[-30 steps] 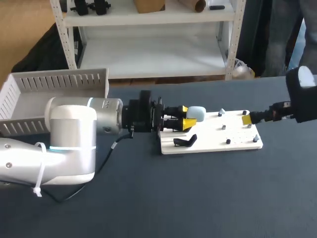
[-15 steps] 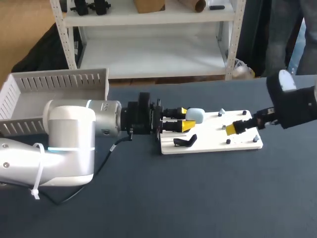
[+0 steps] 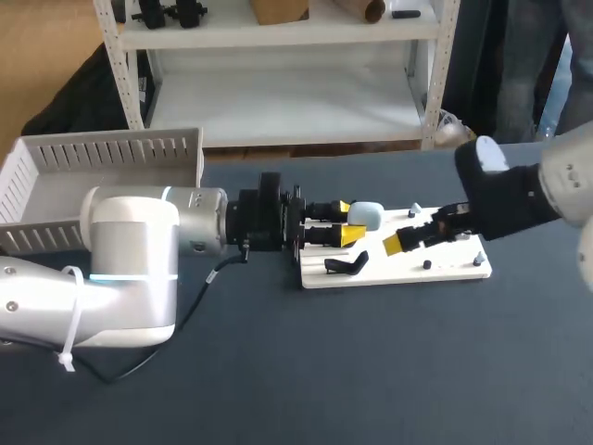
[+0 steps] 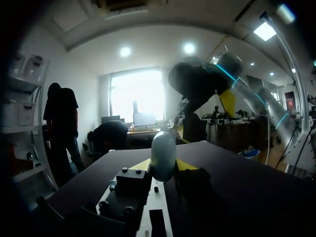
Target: Pick up each earbud case from the left stands, insert the matching earbuds, close the lid, and place the case in the box.
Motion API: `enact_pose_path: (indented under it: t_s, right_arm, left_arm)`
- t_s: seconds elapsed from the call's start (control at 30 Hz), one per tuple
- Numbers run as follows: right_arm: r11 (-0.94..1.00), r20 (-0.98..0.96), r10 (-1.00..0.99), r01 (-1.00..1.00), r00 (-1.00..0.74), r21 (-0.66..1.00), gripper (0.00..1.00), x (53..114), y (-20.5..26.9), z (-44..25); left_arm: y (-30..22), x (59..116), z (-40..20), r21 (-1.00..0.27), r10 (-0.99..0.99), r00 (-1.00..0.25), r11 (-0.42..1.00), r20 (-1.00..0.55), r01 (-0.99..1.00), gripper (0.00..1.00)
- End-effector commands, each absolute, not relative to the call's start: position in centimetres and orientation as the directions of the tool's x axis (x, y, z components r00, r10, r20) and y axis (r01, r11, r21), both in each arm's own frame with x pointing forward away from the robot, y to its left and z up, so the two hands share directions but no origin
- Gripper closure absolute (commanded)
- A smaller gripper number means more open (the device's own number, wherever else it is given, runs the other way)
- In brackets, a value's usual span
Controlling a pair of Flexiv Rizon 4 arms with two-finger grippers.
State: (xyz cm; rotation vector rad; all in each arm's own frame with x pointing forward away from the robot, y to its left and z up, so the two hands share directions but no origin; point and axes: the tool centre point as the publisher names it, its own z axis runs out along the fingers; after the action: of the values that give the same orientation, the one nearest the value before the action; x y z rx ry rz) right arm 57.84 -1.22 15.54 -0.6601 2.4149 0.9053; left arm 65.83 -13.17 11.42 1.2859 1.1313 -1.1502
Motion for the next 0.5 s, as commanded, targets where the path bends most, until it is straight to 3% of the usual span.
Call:
enact_pose_path:
  t_s: [0.03, 0.5]
  right_arm:
    - [0.625, -0.576, -0.269, -0.595, -0.772, 0.506, 0.0, 59.0, 0.1, 15.0]
    - [0.638, -0.553, -0.222, -0.548, -0.803, 0.541, 0.0, 61.5, 1.5, 13.6]
  left_arm:
    - [-13.1, 65.8, 11.3, 0.101, 0.009, 0.101, -0.028, -0.995, 0.995, 1.0]
    - [-13.1, 65.8, 11.3, 0.101, 0.009, 0.101, -0.028, -0.995, 0.995, 1.0]
